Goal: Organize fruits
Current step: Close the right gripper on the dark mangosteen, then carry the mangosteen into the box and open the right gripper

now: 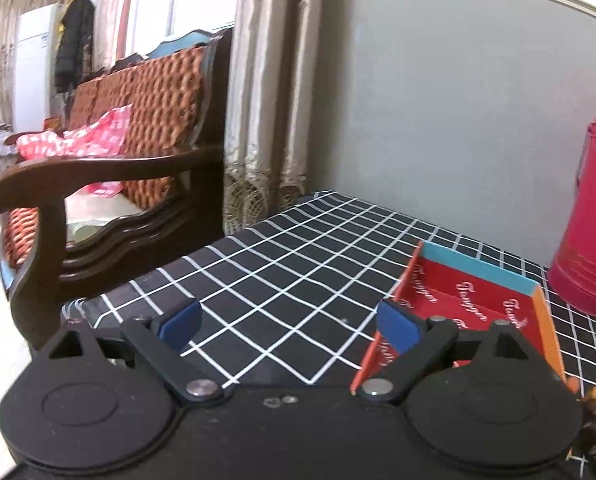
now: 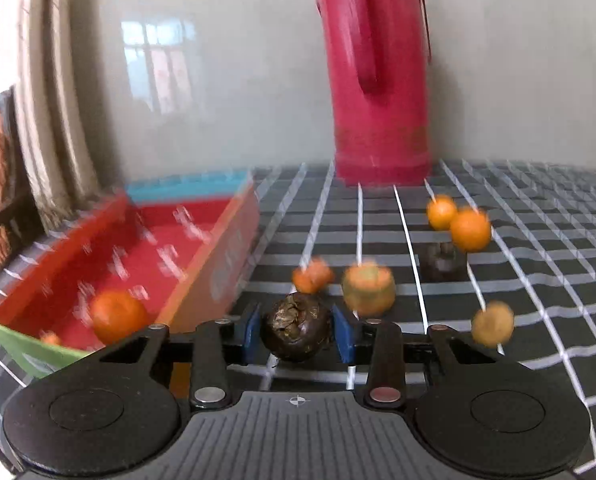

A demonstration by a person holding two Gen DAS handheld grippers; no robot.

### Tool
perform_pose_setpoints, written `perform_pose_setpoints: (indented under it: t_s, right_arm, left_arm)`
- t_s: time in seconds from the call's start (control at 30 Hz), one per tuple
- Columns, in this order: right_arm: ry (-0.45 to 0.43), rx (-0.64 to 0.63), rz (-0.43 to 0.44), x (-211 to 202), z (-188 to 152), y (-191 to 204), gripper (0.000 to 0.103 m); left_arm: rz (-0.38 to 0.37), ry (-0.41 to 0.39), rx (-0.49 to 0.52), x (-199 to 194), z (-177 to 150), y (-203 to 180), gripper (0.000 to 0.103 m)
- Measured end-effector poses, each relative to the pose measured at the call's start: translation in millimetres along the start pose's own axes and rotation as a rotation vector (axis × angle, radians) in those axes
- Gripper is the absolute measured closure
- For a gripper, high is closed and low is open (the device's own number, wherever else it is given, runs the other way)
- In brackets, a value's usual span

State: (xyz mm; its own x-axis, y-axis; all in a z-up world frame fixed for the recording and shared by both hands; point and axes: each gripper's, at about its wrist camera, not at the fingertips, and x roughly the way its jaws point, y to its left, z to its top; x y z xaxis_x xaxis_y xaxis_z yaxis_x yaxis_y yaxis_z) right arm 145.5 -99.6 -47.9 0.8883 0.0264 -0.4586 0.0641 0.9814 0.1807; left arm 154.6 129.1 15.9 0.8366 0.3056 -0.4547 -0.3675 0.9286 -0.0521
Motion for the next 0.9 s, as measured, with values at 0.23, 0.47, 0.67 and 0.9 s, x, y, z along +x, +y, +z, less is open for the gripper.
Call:
perform_pose_setpoints:
  t_s: [0.23, 0.47, 0.67, 0.9]
  right_arm:
    - [-0.127, -0.03, 0.175, -20.0, 8.8, 18.1, 0.064]
    - [-0.086, -0.153, 0.24, -8.3, 2.2, 53.1, 0.064]
    - [-0.076, -0.204, 0.222, -3.6, -7.1, 69.4, 0.064]
    - [-0.094, -0.16, 0.209, -10.1, -3.3, 57.7, 0.062]
  left_arm:
    - [0.138, 0.011, -0.08, 6.4, 3.2, 20.8, 0.015]
    - [0.212, 0.04, -0.124, 12.9, 4.2, 39.9, 0.014]
    - [0.232, 0.04, -0.135, 12.7, 5.8, 47.2, 0.014]
    - [0.23, 0.035, -0.124, 12.2, 5.8, 42.1, 0.013]
